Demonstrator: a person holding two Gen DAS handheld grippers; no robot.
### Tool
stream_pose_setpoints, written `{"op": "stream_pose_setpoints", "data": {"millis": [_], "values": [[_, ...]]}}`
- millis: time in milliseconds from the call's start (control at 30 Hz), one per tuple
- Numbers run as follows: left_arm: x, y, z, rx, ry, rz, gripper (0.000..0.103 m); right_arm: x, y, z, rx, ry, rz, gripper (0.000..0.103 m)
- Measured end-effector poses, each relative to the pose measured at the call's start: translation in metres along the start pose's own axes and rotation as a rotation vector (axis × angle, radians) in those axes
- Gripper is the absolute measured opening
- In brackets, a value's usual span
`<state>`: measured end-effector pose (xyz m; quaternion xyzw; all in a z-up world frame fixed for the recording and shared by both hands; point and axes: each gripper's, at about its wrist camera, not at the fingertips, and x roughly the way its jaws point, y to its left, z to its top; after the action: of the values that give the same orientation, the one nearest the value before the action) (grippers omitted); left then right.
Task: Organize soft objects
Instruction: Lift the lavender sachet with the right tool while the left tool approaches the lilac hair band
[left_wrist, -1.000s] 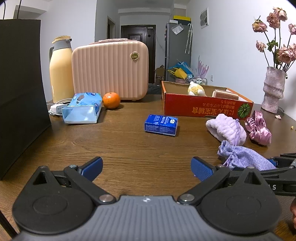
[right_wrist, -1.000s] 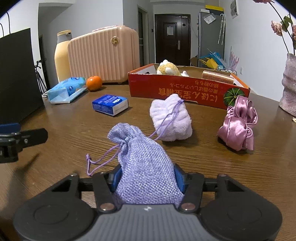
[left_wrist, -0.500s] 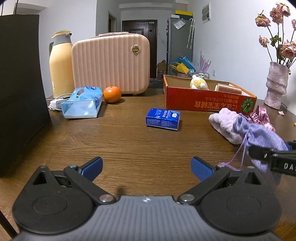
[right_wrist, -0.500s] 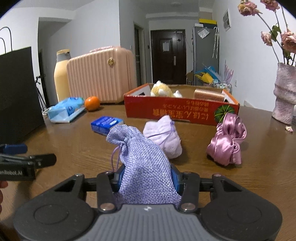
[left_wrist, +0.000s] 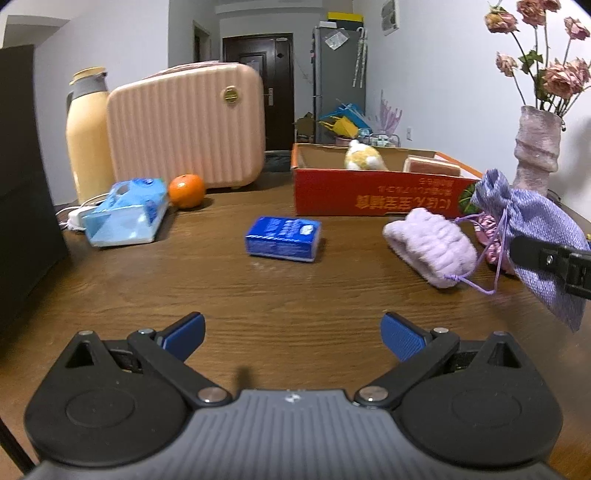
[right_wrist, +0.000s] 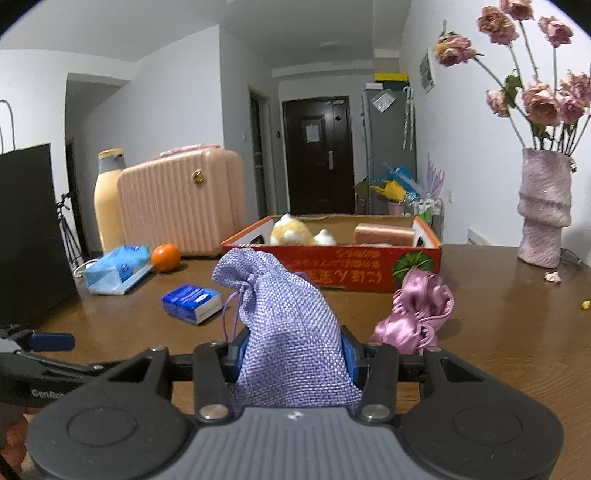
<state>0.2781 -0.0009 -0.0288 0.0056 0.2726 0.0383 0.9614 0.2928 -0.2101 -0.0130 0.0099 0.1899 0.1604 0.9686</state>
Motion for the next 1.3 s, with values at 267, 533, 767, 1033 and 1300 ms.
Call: {"op": "stream_pose_setpoints", "data": {"millis": [267,533,767,1033,1300], "values": [[0.016,-0.035,0.01,0.026,0.008,-0.03,0.103,-0.006,-0.028,0.005,0.029,-0.039,-0.049,0.045],[0.029,-0.069,0.019,0.048,0.0,-0.058,0.103,-0.008,-0.053,0.008,0.043,-0.062,-0.105,0.045],[0.044,-0.095,0.027,0.045,0.011,-0.096,0.103,-0.008,-0.08,0.009,0.068,-0.068,-0.149,0.045],[0.06,-0.119,0.034,0.052,0.016,-0.097,0.103,-0.007,-0.109,0.009,0.096,-0.072,-0.197,0.045],[0.078,-0.13,0.043,0.027,0.034,-0.086,0.103,-0.004,-0.134,0.009,0.102,-0.076,-0.244,0.045]]}}
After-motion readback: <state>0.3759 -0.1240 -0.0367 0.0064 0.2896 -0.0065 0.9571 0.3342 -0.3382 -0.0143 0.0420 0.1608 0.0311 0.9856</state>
